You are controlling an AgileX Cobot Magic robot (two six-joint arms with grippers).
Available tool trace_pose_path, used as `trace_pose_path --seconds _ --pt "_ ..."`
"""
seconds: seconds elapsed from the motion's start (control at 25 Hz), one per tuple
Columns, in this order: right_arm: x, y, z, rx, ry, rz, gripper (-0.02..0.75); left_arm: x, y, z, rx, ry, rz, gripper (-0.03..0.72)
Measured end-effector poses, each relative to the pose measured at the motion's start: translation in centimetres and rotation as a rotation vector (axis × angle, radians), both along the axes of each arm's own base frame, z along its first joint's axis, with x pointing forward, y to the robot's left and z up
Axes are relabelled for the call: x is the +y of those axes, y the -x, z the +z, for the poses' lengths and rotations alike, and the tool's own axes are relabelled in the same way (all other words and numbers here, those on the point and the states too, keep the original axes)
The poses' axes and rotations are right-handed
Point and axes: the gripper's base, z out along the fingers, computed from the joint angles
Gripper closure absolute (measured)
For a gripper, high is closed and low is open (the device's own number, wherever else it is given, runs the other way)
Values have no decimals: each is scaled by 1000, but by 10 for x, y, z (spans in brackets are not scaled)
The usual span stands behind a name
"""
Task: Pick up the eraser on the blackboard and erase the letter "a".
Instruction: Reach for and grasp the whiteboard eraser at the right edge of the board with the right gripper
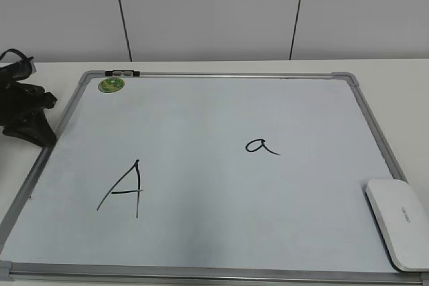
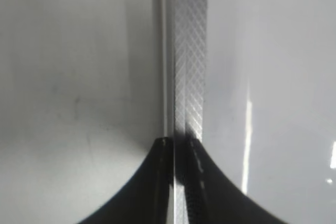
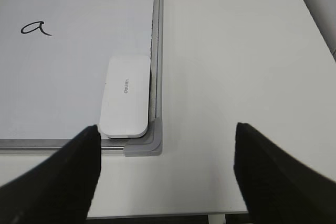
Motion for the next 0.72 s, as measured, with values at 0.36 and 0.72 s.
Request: trace_pose_path --seconds 0.36,0.72 --pt "0 -3 14 -43 -2 4 151 1 0 0 0 2 3 657" --pt "2 -48 35 -22 -17 22 151 1 0 0 0 2 3 657"
